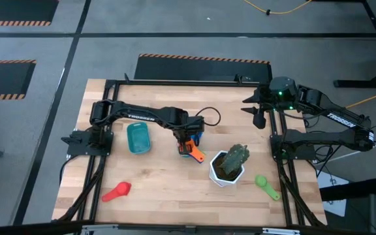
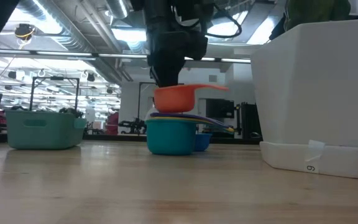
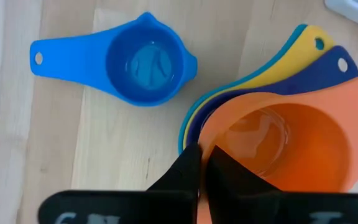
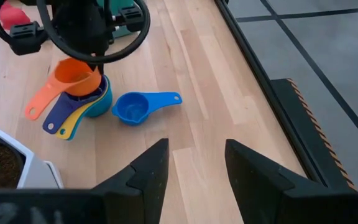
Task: Nest measuring cups in basket
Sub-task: Stack the orange measuring cup on top of the dark blue measuring cup
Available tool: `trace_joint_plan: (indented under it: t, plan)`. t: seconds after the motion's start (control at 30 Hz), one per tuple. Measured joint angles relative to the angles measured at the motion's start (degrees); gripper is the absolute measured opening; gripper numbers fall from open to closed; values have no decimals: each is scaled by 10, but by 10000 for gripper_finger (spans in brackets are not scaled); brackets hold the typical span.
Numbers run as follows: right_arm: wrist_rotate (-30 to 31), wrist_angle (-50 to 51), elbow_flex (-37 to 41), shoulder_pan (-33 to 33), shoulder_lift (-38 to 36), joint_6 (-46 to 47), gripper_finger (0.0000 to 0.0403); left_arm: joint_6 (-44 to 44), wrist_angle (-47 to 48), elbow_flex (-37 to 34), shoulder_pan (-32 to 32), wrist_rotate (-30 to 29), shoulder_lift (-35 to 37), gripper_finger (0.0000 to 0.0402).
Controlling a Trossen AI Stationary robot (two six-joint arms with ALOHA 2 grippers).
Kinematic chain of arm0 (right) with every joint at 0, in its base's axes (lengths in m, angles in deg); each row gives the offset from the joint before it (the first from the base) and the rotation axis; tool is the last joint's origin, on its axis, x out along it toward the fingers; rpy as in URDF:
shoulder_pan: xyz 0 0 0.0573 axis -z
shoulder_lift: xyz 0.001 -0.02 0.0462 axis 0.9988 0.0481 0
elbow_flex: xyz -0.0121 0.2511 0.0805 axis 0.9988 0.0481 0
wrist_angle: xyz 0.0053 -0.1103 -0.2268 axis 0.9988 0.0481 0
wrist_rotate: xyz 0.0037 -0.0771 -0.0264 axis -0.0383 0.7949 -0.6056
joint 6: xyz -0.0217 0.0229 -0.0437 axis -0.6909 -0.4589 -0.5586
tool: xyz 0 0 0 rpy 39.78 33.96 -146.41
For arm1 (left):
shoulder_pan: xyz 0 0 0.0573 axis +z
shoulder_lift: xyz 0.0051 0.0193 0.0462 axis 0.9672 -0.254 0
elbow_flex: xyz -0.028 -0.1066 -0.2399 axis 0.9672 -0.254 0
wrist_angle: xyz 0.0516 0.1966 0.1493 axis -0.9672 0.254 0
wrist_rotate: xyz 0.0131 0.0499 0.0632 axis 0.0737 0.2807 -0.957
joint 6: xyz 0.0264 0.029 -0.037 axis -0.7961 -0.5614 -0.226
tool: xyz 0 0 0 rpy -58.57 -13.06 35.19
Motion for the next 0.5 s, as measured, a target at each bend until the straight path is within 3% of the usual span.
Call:
trace_joint_plan:
  t: [0.5]
  plan:
    - [0, 0, 0, 0, 0, 0, 162, 0, -24, -37, 0, -4, 0, 18]
